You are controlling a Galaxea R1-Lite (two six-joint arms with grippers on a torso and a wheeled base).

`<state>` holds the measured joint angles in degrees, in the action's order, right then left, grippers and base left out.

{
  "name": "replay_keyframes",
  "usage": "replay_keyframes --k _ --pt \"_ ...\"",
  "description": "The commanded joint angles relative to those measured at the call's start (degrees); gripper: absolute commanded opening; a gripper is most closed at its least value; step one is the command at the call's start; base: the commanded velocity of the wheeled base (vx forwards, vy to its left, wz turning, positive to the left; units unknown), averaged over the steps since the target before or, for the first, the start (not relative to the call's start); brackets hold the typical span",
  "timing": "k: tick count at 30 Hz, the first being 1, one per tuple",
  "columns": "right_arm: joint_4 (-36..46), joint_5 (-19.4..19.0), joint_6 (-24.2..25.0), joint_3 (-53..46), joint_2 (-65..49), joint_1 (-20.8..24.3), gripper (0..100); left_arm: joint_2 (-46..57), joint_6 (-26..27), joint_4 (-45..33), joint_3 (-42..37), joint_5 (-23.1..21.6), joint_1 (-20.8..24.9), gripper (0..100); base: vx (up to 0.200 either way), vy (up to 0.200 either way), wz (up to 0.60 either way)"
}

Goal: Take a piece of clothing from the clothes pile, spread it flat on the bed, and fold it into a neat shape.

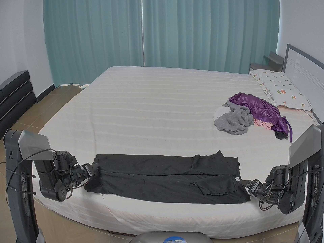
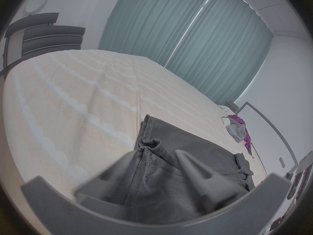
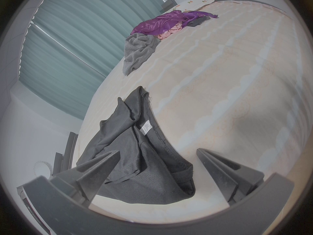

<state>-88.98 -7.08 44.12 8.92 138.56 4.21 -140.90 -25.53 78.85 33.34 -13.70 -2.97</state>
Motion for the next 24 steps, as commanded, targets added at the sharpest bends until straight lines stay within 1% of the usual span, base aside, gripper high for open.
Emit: replay_keyframes --k 1,6,10,12,13,15,19,22,23,24 --pt "-0.8 0.0 0.1 0.1 0.6 0.5 100 -0.7 0.0 0.0 0.1 0.0 0.0 100 0.000 0.000 0.00" --pt "-0.8 0.1 0.1 -0.2 0.9 0.5 100 -0.3 -0.8 0.1 -1.3 -0.1 -0.7 100 0.000 0.000 0.00" --pt "-0.8 0.0 1.5 -0.7 0.8 0.2 100 4.1 -2.9 0.1 -7.3 -1.4 -2.4 100 0.000 0.000 0.00" --pt "-0.8 0.0 2.1 -0.7 0.8 0.1 100 5.4 -2.9 0.2 -10.8 -2.7 -2.6 100 0.000 0.000 0.00" --pt "-0.8 0.0 2.3 -0.7 0.8 0.0 100 6.2 -2.8 0.3 -13.6 -4.1 -2.7 100 0.000 0.000 0.00" --pt "-0.8 0.0 2.5 -1.0 0.8 0.1 100 6.6 -2.4 1.1 -17.4 -5.0 -2.5 100 0.000 0.000 0.00" --pt "-0.8 -0.1 2.6 -1.5 0.5 0.1 100 6.3 -2.9 2.9 -20.4 -4.4 -2.1 100 0.000 0.000 0.00" --pt "-0.8 -0.1 2.6 -1.6 0.5 0.1 100 6.2 -2.9 2.9 -20.0 -4.0 -2.1 100 0.000 0.000 0.00" --pt "-0.8 -0.1 2.7 -1.6 0.5 0.0 100 4.8 -3.1 2.9 -19.3 -1.2 -1.6 100 0.000 0.000 0.00" --pt "-0.8 -0.2 2.7 -1.6 0.5 -0.1 100 4.1 -3.0 3.1 -19.1 -0.1 -1.2 100 0.000 0.000 0.00"
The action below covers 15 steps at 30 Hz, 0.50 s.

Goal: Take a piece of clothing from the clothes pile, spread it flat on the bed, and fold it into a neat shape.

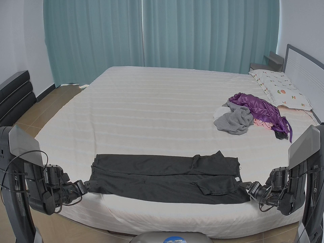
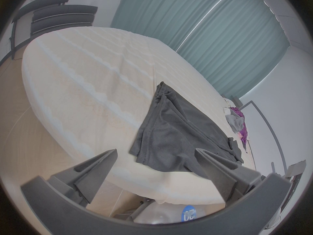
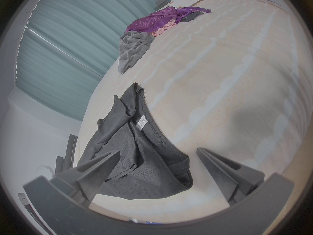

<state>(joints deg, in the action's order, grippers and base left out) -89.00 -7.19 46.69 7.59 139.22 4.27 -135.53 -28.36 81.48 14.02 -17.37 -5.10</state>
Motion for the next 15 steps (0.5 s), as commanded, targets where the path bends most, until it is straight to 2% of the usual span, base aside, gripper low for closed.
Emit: replay_keyframes --k 1,6,7,15 --pt "-0.7 -0.1 0.2 -0.3 -0.3 -0.1 100 -1.5 0.0 0.4 0.2 4.2 1.4 100 0.000 0.000 0.00" --pt "-0.7 0.0 1.2 -0.4 -0.5 0.1 100 -2.8 0.0 0.8 0.9 9.3 3.5 100 0.000 0.000 0.00" --pt "-0.7 0.0 1.3 -0.4 -0.5 0.3 100 -2.9 0.0 0.8 1.1 9.9 3.8 0 0.000 0.000 0.00" --pt "-0.7 0.0 2.4 -1.3 -1.6 0.6 100 -2.9 -0.4 0.8 1.3 10.7 4.4 0 0.000 0.000 0.00"
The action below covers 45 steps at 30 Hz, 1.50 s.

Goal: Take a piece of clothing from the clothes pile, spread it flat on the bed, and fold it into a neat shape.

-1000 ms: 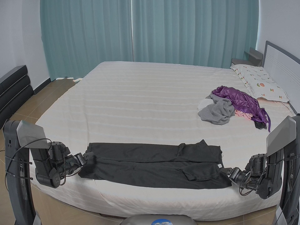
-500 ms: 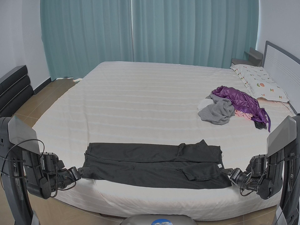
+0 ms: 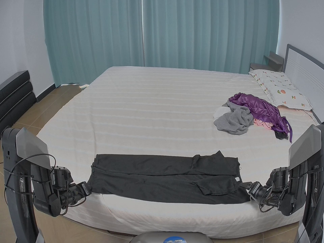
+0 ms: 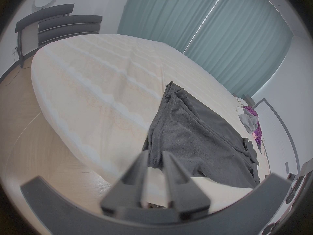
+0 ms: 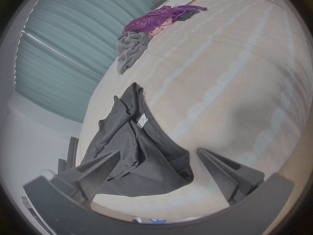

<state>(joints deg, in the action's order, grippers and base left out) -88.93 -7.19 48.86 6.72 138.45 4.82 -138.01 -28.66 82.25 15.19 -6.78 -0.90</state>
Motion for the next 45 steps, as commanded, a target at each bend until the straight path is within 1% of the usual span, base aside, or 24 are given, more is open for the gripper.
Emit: replay_keyframes --k 1,4,7,9,12,16,23,28,29,30,33,39,41,45 --pt "-0.8 0.0 0.3 -0.7 -1.2 0.0 100 -0.3 -0.1 0.0 0.1 0.1 0.2 0 0.000 0.000 0.00" --pt "-0.8 0.1 0.2 -1.7 -2.7 -0.2 100 0.0 -1.0 0.0 0.2 0.7 -0.1 0 0.000 0.000 0.00" --pt "-0.7 -0.2 -0.1 -3.6 -5.6 -0.2 100 2.2 -1.3 0.0 0.3 3.6 -0.4 0 0.000 0.000 0.00" --pt "-0.7 -0.2 -0.1 -4.3 -5.6 0.5 100 3.4 -1.2 -0.1 0.1 4.4 -0.4 0 0.000 0.000 0.00" --pt "-0.7 -0.3 0.1 -4.4 -4.6 2.4 100 3.9 -1.1 -0.2 -0.5 4.3 -0.2 0 0.000 0.000 0.00" --pt "-0.8 0.2 0.2 -4.1 -2.5 3.9 100 3.5 -1.1 -0.1 -0.2 4.3 0.0 0 0.000 0.000 0.00" --pt "-0.8 0.5 0.1 -4.2 -1.1 4.6 100 3.2 -1.1 -0.1 0.0 4.4 -0.1 0 0.000 0.000 0.00" --pt "-0.8 3.6 0.0 -1.7 0.9 5.6 100 2.6 -1.1 -0.1 0.3 4.3 -0.1 0 0.000 0.000 0.00" --pt "-0.8 3.6 0.0 -1.7 0.9 5.6 0 2.6 -1.1 -0.1 0.3 4.3 -0.1 0 0.000 0.000 0.00" --pt "-0.8 5.5 -0.3 -0.4 2.1 5.9 0 2.6 -1.1 -0.1 0.3 4.3 -0.1 0 0.000 0.000 0.00" --pt "-0.8 6.7 -0.3 0.1 1.8 6.0 0 2.6 -1.1 -0.1 0.3 4.3 -0.1 0 0.000 0.000 0.00" --pt "-0.8 6.7 -0.3 -1.0 -1.8 4.4 0 2.6 -1.0 -0.1 0.2 4.4 -0.2 0 0.000 0.000 0.00" --pt "-0.6 6.1 -0.3 -1.5 -3.9 3.0 0 2.7 -1.0 -0.2 0.0 4.4 -0.2 0 0.000 0.000 0.00" --pt "-0.7 5.4 -0.3 -1.7 -4.7 1.2 0 3.4 -0.6 -0.5 -0.5 4.4 -0.2 0 0.000 0.000 0.00"
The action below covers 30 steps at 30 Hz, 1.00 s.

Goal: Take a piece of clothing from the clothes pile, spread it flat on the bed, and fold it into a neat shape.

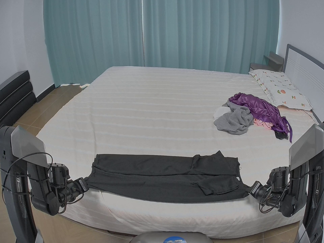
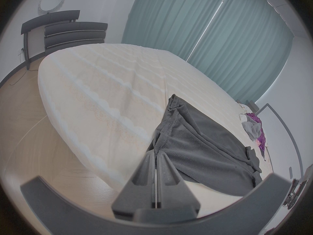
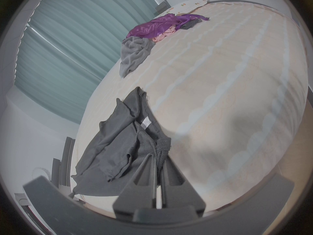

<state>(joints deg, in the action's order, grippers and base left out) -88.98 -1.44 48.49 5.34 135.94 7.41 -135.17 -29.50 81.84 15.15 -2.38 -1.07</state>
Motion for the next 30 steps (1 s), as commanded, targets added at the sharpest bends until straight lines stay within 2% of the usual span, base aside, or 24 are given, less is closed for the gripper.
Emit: replay_keyframes --k 1,10,22,23,24,25,30 --pt "-0.6 -0.3 -0.1 -0.3 -2.3 -2.0 0 0.9 0.7 -0.3 -0.6 0.0 -0.2 0 0.000 0.000 0.00" --pt "0.0 -1.5 -0.2 -1.4 -4.5 -2.5 0 1.1 4.4 0.2 -2.5 0.0 -0.7 0 0.000 0.000 0.00" --pt "-0.8 -1.5 -4.0 -2.1 1.3 -2.1 0 -0.5 7.2 0.3 -4.3 -0.1 -0.2 0 0.000 0.000 0.00" --pt "-0.8 -1.6 -4.1 -2.0 1.5 -2.1 100 -0.7 7.3 0.3 -4.3 -0.1 -0.1 0 0.000 0.000 0.00" --pt "-0.8 -1.6 -4.1 -2.0 1.7 -2.1 100 -1.0 7.2 0.3 -4.3 -0.2 -0.1 0 0.000 0.000 0.00" --pt "-0.8 -1.6 -4.1 -2.0 1.8 -2.1 100 -1.0 7.2 0.3 -4.3 -0.2 -0.1 100 0.000 0.000 0.00" --pt "-0.8 -2.8 -3.9 -2.1 0.0 -2.4 100 -1.0 6.7 0.3 -4.0 -0.5 0.3 100 0.000 0.000 0.00"
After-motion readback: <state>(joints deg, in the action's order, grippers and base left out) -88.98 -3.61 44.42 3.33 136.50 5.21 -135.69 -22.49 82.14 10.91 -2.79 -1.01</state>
